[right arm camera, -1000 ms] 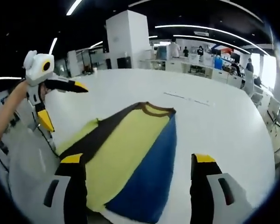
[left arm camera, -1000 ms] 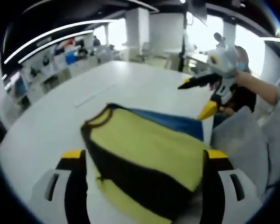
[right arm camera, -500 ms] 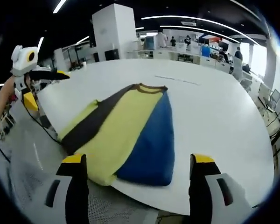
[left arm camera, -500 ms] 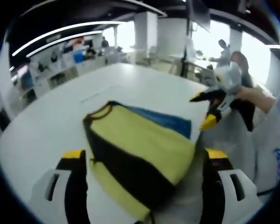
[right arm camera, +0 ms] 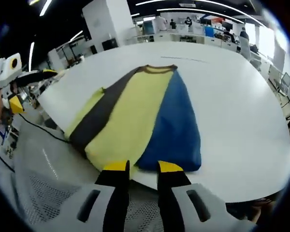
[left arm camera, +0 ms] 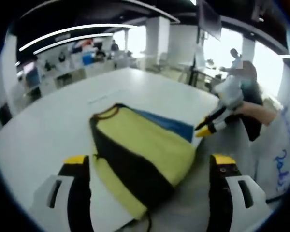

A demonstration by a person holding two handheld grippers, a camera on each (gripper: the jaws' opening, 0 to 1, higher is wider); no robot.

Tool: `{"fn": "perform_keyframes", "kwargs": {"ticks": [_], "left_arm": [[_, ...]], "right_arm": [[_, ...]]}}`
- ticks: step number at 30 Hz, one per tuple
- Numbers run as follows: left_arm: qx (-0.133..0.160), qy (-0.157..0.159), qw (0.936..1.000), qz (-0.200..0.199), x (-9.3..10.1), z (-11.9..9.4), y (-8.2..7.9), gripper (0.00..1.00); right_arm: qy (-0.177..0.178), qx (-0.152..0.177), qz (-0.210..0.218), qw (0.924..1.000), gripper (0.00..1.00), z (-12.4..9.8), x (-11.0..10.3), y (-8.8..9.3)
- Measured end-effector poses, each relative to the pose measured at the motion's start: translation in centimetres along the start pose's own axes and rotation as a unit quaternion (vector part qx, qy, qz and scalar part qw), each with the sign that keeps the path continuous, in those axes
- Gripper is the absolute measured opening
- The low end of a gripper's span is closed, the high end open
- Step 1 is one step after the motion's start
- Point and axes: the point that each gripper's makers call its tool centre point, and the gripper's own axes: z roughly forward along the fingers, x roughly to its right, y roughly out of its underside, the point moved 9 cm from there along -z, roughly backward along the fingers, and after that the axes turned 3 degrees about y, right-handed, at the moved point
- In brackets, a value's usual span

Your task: Fold the garment on the visible template until the final outline fits inside the template.

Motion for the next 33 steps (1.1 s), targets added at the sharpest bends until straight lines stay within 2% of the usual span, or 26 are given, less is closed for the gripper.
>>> {"fn": "perform_keyframes", "kwargs": {"ticks": [2, 4, 9, 15, 18, 20, 25, 28, 33], "left_arm": [[0.003, -0.003, 1.0, 0.001, -0.2, -0.4, 0.0, 0.99], [0.006, -0.005, 1.0, 0.001, -0.3, -0.6, 0.0, 0.98], [-0.001, -0.011, 0.9999, 0.003, -1.2, -0.9, 0.4, 0.97], [0.006, -0.015, 0.9998, -0.007, -1.6, -1.6, 0.9, 0.95], [0.006, -0.025, 0.9996, -0.012, -2.0, -2.0, 1.1, 0.95], [0.006, -0.032, 0.9993, -0.016, -2.2, -2.4, 1.3, 0.95], [0.012, -0.045, 0.9986, -0.024, -2.6, -3.0, 1.5, 0.94], [0.011, -0.048, 0.9984, -0.03, -2.9, -2.9, 1.8, 0.93], [0.013, -0.052, 0.998, -0.034, -3.3, -2.8, 1.9, 0.93]], "right_arm": [[0.0, -0.024, -0.016, 0.9996, 0.17, 0.5, -0.2, 0.1], [0.011, -0.028, -0.026, 0.9992, 0.2, 0.8, 0.0, 0.0], [0.004, -0.035, -0.02, 0.9992, 0.18, 1.2, -0.3, -0.6], [0.006, -0.082, -0.049, 0.9954, 0.22, 3.4, -1.2, -0.2], [0.012, -0.084, -0.055, 0.9949, 0.22, 3.7, -1.2, -0.4], [0.032, -0.091, -0.073, 0.9926, 0.21, 3.6, -0.7, -0.5], [0.032, -0.099, -0.075, 0.9917, 0.2, 3.1, -0.6, -0.5], [0.037, -0.114, -0.091, 0.9886, 0.2, 3.4, -0.5, -0.4], [0.037, -0.114, -0.097, 0.988, 0.22, 4.2, -0.6, -0.7]]}}
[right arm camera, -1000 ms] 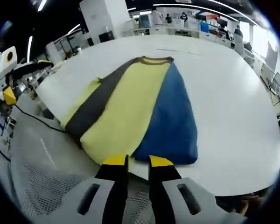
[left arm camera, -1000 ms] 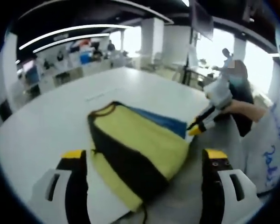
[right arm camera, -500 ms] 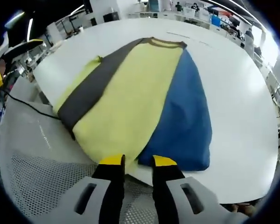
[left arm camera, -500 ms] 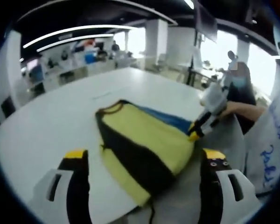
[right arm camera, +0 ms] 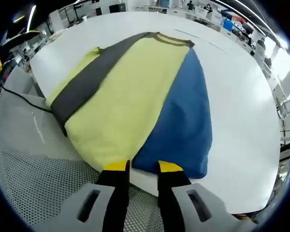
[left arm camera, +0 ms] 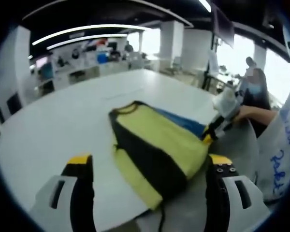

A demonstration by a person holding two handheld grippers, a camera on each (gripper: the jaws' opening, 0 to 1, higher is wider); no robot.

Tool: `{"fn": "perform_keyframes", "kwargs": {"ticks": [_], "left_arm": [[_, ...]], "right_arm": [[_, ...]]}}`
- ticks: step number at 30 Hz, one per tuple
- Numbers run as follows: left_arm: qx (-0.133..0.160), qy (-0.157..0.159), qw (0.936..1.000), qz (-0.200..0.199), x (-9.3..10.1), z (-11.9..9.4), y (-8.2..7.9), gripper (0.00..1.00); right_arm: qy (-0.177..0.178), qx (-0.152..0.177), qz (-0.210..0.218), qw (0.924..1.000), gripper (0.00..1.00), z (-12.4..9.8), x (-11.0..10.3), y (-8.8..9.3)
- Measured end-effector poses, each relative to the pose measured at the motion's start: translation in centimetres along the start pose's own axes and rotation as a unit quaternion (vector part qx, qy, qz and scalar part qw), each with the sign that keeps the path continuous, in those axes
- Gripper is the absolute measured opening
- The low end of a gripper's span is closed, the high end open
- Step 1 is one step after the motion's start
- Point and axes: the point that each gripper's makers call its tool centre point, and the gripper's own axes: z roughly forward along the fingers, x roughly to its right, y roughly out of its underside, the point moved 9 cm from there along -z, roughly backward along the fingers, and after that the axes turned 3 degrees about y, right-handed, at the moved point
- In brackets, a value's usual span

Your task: Fold the garment on the visible template until the final outline fits inside the template.

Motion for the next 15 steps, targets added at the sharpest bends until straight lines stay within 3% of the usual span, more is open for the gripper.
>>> {"fn": "perform_keyframes", "kwargs": {"ticks": [5, 12, 15], "left_arm": [[-0.004, 0.005, 1.0, 0.0, -0.17, 0.23, -0.15, 0.92], [-0.009, 0.006, 0.9999, 0.004, -0.45, -0.66, -0.48, 0.91], [-0.01, 0.001, 1.0, 0.001, -0.69, -0.56, -0.52, 0.91]], "right_arm": [[-0.006, -0.006, -0.009, 0.9999, 0.22, 1.12, -0.13, -0.46], [-0.012, -0.009, 0.005, 0.9999, 0.19, 0.65, 0.52, 0.06], [-0.015, -0.011, -0.003, 0.9998, 0.13, 0.53, 0.37, 0.06]]}}
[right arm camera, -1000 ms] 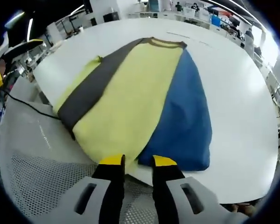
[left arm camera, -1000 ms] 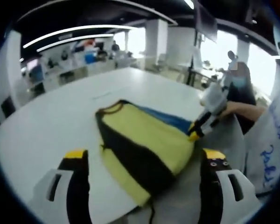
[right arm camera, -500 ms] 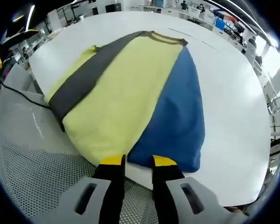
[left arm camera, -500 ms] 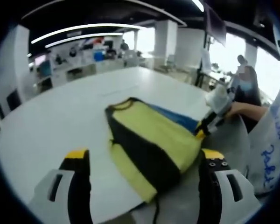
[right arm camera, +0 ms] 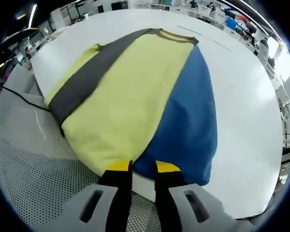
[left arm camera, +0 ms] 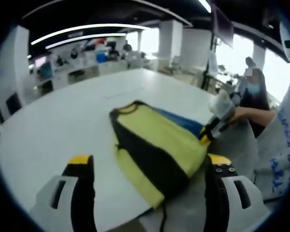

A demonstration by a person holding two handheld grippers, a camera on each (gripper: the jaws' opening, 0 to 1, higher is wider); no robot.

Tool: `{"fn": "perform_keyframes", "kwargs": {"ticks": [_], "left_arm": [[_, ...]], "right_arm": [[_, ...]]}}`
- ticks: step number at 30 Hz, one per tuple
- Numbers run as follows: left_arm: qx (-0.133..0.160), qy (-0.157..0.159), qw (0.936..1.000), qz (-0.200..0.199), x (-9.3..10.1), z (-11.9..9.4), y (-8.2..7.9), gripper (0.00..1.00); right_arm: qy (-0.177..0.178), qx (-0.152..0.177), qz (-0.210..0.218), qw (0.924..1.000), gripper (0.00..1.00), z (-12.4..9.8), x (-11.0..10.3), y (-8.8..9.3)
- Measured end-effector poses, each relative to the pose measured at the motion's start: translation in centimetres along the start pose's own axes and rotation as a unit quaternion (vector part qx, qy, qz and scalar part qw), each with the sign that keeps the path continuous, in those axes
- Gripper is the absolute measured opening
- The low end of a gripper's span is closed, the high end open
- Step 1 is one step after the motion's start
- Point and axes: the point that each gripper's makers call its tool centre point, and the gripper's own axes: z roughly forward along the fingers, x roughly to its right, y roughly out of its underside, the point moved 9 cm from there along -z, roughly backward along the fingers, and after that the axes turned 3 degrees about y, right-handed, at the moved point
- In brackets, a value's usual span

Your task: Fold the garment on the visible template until the final outline fits inside the template.

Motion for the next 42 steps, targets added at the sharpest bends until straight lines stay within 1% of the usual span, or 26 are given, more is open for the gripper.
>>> {"fn": "perform_keyframes", "kwargs": {"ticks": [1, 2, 3, 4, 5, 7, 10, 13, 15, 18, 20, 22, 24, 25, 26, 27, 30, 34, 37, 42], "left_arm": [[0.001, -0.005, 1.0, 0.003, 0.0, 0.1, -0.1, 0.92], [0.005, -0.011, 0.9999, 0.005, -0.1, 0.1, -0.3, 0.93], [0.009, -0.016, 0.9998, 0.004, 0.0, 0.2, -0.4, 0.94], [0.013, -0.017, 0.9998, 0.002, 0.0, 0.2, -0.5, 0.95], [0.019, -0.014, 0.9997, -0.002, 0.1, 0.3, -0.6, 0.95], [0.013, -0.009, 0.9999, -0.005, 0.1, 0.4, -0.5, 0.93], [0.001, -0.006, 1.0, 0.0, 0.2, 0.7, -0.3, 0.95], [-0.006, 0.002, 1.0, -0.003, 0.4, 1.0, -0.1, 0.96], [-0.007, 0.01, 0.9999, -0.003, 0.8, 1.3, -0.1, 0.98], [-0.006, 0.011, 0.9999, 0.0, 1.1, 1.5, -0.3, 0.98], [-0.007, 0.01, 0.9999, -0.001, 1.2, 1.6, -0.3, 0.98], [-0.011, 0.003, 0.9999, 0.003, 1.4, 1.5, -0.4, 0.98], [-0.006, -0.005, 1.0, 0.005, 1.5, 1.4, -0.6, 0.98], [-0.005, -0.006, 1.0, 0.005, 1.5, 1.3, -0.6, 0.98], [-0.002, -0.012, 0.9999, 0.002, 1.5, 1.3, -0.7, 0.99], [-0.002, -0.014, 0.9999, 0.001, 1.5, 1.3, -0.7, 0.99], [-0.005, -0.02, 0.9998, 0.003, 1.9, 1.2, -0.8, 1.0], [-0.01, -0.025, 0.9996, 0.005, 2.5, 1.2, -0.9, 1.0], [-0.011, -0.03, 0.9995, 0.004, 2.8, 1.4, -1.0, 1.0], [-0.014, -0.035, 0.9993, 0.001, 3.5, 1.8, -1.2, 0.99]], "right_arm": [[0.005, 0.0, -0.007, 1.0, 0.04, -0.2, -0.2, 0.2], [0.028, -0.001, -0.04, 0.9988, 0.02, -0.2, 0.4, 0.3], [0.028, -0.014, -0.065, 0.9974, 0.01, 0.0, 0.6, 0.8], [0.018, -0.001, -0.047, 0.9987, 0.01, -0.2, 0.4, 0.8], [0.004, -0.002, -0.001, 1.0, 0.01, -0.4, 0.3, 0.7], [0.004, 0.01, -0.002, 0.9999, 0.01, -0.5, 0.6, 0.5], [-0.01, 0.037, 0.027, 0.9989, 0.01, -1.3, 0.9, 0.3], [-0.003, 0.037, 0.03, 0.9989, 0.01, -2.0, 1.6, 0.5], [0.005, 0.043, 0.031, 0.9986, 0.01, -2.7, 2.3, 0.4], [0.013, 0.057, 0.04, 0.9975, 0.01, -3.7, 3.3, 0.4], [0.028, 0.064, 0.039, 0.9968, 0.01, -4.4, 4.2, 0.3], [0.038, 0.075, 0.039, 0.9957, 0.01, -5.2, 5.3, 0.3], [0.046, 0.079, 0.039, 0.995, 0.01, -5.8, 6.6, 0.3], [0.048, 0.08, 0.039, 0.9948, 0.01, -5.8, 6.9, 0.3], [0.06, 0.087, 0.041, 0.9936, 0.01, -6.2, 8.1, 0.2], [0.066, 0.087, 0.042, 0.9932, 0.01, -6.4, 9.0, 0.2], [0.078, 0.093, 0.047, 0.9915, 0.01, -6.8, 10.6, 0.2], [0.088, 0.096, 0.045, 0.9905, 0.01, -7.1, 12.2, 0.4], [0.089, 0.098, 0.034, 0.9905, 0.01, -7.3, 12.8, 0.4], [0.092, 0.1, 0.029, 0.9903, 0.01, -7.6, 14.0, 0.4]]}}
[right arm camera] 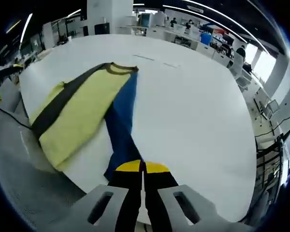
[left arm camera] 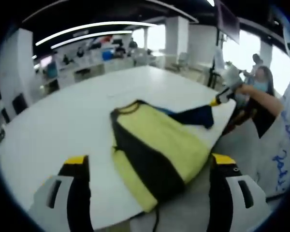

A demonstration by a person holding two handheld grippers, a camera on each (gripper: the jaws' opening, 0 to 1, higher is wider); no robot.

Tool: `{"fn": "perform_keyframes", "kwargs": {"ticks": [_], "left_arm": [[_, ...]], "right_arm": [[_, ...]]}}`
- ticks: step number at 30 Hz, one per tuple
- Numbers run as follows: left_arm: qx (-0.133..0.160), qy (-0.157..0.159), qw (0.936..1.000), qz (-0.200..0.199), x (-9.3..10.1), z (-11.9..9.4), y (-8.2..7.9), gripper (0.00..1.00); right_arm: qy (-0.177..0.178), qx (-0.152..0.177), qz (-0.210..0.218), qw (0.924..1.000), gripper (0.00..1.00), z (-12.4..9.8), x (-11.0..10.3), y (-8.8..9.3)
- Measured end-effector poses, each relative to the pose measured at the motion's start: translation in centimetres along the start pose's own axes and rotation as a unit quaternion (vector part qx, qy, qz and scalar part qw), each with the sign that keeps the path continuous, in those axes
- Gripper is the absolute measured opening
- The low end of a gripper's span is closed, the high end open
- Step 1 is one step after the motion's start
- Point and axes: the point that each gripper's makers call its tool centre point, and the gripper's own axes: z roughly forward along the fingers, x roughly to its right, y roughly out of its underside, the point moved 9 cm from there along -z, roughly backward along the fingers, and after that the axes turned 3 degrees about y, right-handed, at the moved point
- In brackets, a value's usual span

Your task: Fold the garment on the visible template until the final outline fits inside the template.

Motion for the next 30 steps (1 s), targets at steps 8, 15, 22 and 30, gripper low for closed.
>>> {"fn": "perform_keyframes", "kwargs": {"ticks": [8, 15, 22, 30], "left_arm": [[-0.001, -0.013, 0.9999, -0.008, 0.4, 0.6, -0.3, 0.99], [0.016, -0.027, 0.9995, -0.003, 1.0, 0.8, -1.2, 1.0], [0.004, -0.033, 0.9994, -0.004, 1.6, 1.0, -1.1, 1.0], [0.006, -0.054, 0.9984, -0.013, 1.9, 0.8, -1.3, 1.0]], "right_arm": [[0.004, 0.005, -0.006, 1.0, 0.01, 0.3, 2.8, -0.2], [0.006, 0.009, -0.001, 0.9999, 0.01, 0.9, 5.3, 0.2], [0.009, 0.004, -0.004, 0.9999, 0.01, 1.5, 7.1, 0.4], [0.007, -0.009, -0.013, 0.9999, 0.01, 2.8, 9.6, 0.7]]}}
